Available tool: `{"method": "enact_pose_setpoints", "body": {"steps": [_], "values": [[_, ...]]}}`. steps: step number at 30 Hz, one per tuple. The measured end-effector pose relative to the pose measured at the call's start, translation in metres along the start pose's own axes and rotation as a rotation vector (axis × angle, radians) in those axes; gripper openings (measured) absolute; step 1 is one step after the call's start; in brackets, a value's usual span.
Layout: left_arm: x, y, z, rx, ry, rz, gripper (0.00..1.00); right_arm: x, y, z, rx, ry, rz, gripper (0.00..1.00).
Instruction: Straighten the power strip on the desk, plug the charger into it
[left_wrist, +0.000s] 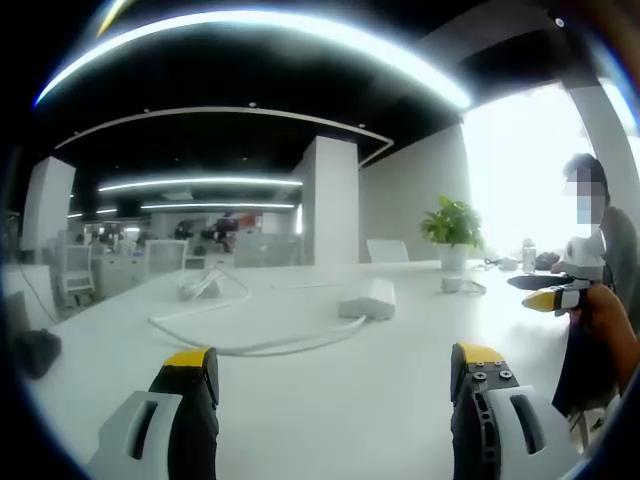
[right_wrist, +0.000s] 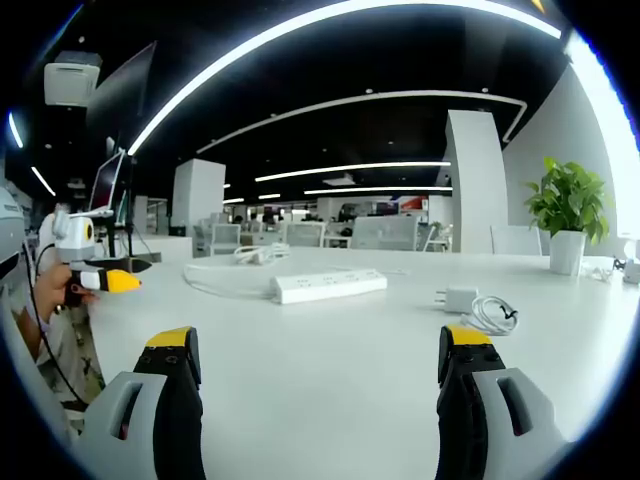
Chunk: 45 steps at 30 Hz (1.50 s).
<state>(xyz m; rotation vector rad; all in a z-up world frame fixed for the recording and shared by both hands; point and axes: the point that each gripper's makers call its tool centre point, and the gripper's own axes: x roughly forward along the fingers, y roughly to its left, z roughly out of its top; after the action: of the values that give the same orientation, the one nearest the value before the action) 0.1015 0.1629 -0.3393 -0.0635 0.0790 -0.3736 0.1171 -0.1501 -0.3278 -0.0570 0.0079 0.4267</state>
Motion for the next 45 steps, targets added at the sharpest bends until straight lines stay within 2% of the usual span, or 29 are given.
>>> {"method": "enact_pose_setpoints", "body": {"steps": [35,40,45], "values": [[-0.003,-0.006,0.009,0.009,0.006,-0.006,0.99,-0.004,-0.001,-0.001,0.005,0.002,0.0,0.99],[-0.004,-0.008,0.013,0.081,0.039,-0.004,0.99,-0.005,0.0,-0.002,0.006,0.002,0.001,0.99],[-0.006,-0.008,0.03,0.138,0.041,-0.009,0.99,-0.006,0.0,-0.001,0.005,0.001,0.002,0.99]]}}
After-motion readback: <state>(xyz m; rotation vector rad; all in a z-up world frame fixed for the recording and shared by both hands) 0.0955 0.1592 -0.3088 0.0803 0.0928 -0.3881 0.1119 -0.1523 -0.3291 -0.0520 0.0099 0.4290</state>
